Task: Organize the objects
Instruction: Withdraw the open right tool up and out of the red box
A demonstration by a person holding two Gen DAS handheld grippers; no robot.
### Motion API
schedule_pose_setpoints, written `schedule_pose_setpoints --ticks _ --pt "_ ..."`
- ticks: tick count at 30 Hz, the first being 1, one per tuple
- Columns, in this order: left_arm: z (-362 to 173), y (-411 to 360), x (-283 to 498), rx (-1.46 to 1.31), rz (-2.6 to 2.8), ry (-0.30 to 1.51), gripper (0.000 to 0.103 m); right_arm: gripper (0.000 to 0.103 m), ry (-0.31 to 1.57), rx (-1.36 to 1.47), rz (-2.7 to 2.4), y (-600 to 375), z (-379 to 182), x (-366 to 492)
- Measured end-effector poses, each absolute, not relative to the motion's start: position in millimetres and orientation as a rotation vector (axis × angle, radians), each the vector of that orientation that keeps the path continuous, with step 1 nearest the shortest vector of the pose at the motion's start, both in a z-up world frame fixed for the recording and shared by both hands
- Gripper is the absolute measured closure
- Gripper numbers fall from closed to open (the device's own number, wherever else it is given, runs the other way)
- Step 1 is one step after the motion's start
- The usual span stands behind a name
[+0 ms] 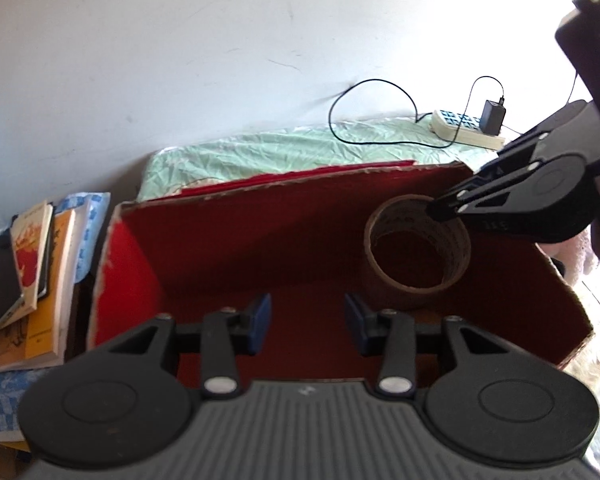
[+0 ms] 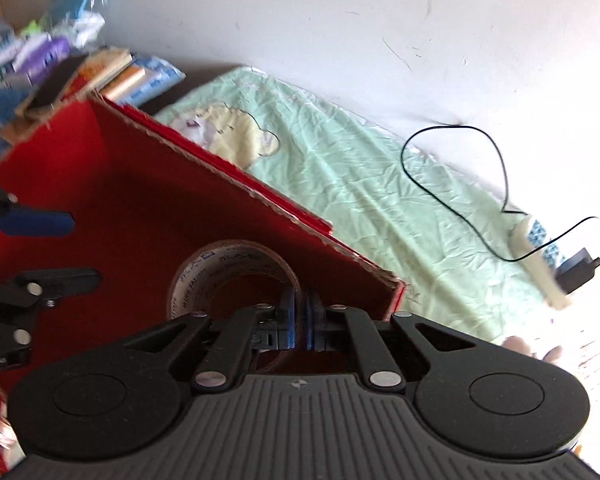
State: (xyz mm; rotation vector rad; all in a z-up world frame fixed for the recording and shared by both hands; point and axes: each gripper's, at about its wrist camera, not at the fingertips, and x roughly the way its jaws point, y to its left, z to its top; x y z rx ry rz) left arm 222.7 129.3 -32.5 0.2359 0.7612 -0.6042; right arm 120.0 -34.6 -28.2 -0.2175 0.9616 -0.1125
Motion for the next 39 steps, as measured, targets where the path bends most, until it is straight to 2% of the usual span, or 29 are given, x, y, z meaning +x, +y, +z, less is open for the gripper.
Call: schedule_pose_setpoints --ticks 6,9,10,11,14,19,28,34,36,39 --pt "-32.3 125.4 218.2 0.249 -0.636 0.768 0.059 0.1 1.048 -0.185 -0.111 -45.9 -44.4 129.4" --pt "-32.8 125.3 217.3 0.252 -0.657 0.779 0.059 0.089 1.025 -0.098 -0.124 -53.3 -34.2 124.3" --pt "-33.3 125.7 217.2 0.254 -0.656 0.78 0.059 0.082 1.012 -0.084 -0.133 -54.4 -29.8 120.9" --pt "-33.9 125.9 217.1 0.258 -0.651 0.78 0.059 0.081 0.999 -0.072 -0.129 -55.8 -25.2 116.6" --pt "-36.3 127.3 219.4 0.258 -0.622 0.789 0.058 0.083 1.009 0.007 -0.043 -57.3 -15.5 102.7" --pt "-38.3 135.1 232.4 0.248 -0.53 0.827 0.058 0.089 1.188 0.086 0.135 -46.7 -35.2 102.9" --pt "-39.2 145.2 238.9 0.257 -0.435 0.837 0.057 0.088 1.248 0.027 0.232 -15.0 -37.4 118.3" --pt "-42.4 146.1 244.2 0.253 -0.413 0.853 0.056 0.088 1.404 -0.008 0.255 -1.3 -73.7 136.4" --pt "-42.4 146.2 242.9 0.257 -0.414 0.852 0.056 0.088 1.378 0.035 0.229 -3.4 -79.8 145.5" --pt "-41.5 147.0 242.7 0.261 -0.412 0.849 0.056 0.086 1.24 0.117 0.209 -8.3 -76.2 152.4"
